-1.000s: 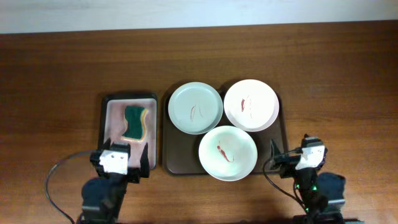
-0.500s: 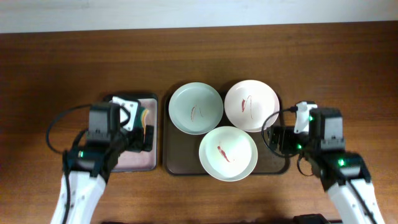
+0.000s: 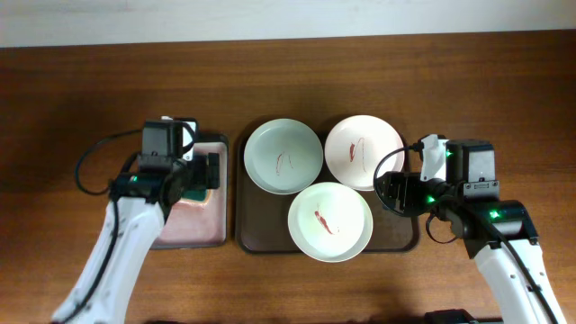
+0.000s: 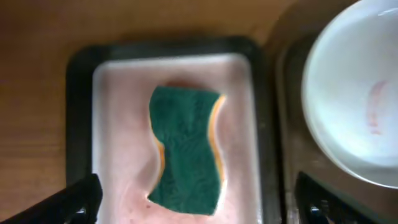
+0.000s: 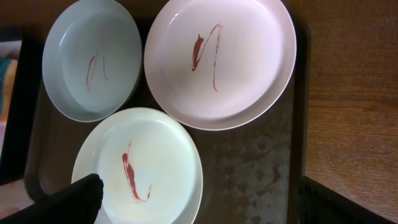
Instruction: Clean dirty plates on tray and stack at the side
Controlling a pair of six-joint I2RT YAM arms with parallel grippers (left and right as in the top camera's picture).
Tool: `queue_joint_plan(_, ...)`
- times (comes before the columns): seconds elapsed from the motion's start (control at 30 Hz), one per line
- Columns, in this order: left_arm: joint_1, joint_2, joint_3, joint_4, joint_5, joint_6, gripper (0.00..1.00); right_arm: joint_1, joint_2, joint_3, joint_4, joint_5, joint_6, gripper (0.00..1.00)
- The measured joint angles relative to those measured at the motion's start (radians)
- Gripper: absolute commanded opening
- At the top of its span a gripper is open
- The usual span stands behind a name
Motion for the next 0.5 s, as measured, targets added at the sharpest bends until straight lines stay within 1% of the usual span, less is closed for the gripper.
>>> queue_joint_plan(0.1, 0.003, 0.131, 0.000, 0.014, -0.018, -0.013, 0.93, 0.000, 0.000, 0.000, 0.000, 0.000, 0.001, 0.99)
queue_joint_plan(0.2, 0.003, 0.216, 0.000, 0.046, -0.019, -0.013, 0.78, 0.000, 0.001, 0.000, 0.000, 0.000, 0.002, 0.99)
queue_joint_plan(0.27, 0.003, 0.271, 0.001, 0.074, -0.021, -0.020, 0.76, 0.000, 0.001, 0.000, 0.000, 0.000, 0.002, 0.99)
queue_joint_plan(0.37, 0.003, 0.319, 0.002, 0.097, -0.022, -0.020, 0.67, 0.000, 0.001, 0.000, 0.000, 0.000, 0.002, 0.99)
queue_joint_plan(0.4, 0.003, 0.333, 0.002, 0.101, -0.022, -0.020, 0.62, 0.000, 0.001, 0.000, 0.000, 0.000, 0.001, 0.99)
queue_joint_plan(0.43, 0.003, 0.349, 0.002, 0.102, -0.023, -0.021, 0.48, 0.000, 0.001, 0.000, 0.000, 0.000, 0.002, 0.99)
queue_joint_plan(0.47, 0.003, 0.366, 0.002, 0.104, -0.029, -0.024, 0.42, 0.000, 0.001, 0.000, 0.000, 0.000, 0.002, 0.99)
queue_joint_plan(0.5, 0.003, 0.370, 0.002, 0.105, -0.033, -0.023, 0.27, 0.000, 0.001, 0.000, 0.000, 0.000, 0.002, 0.99)
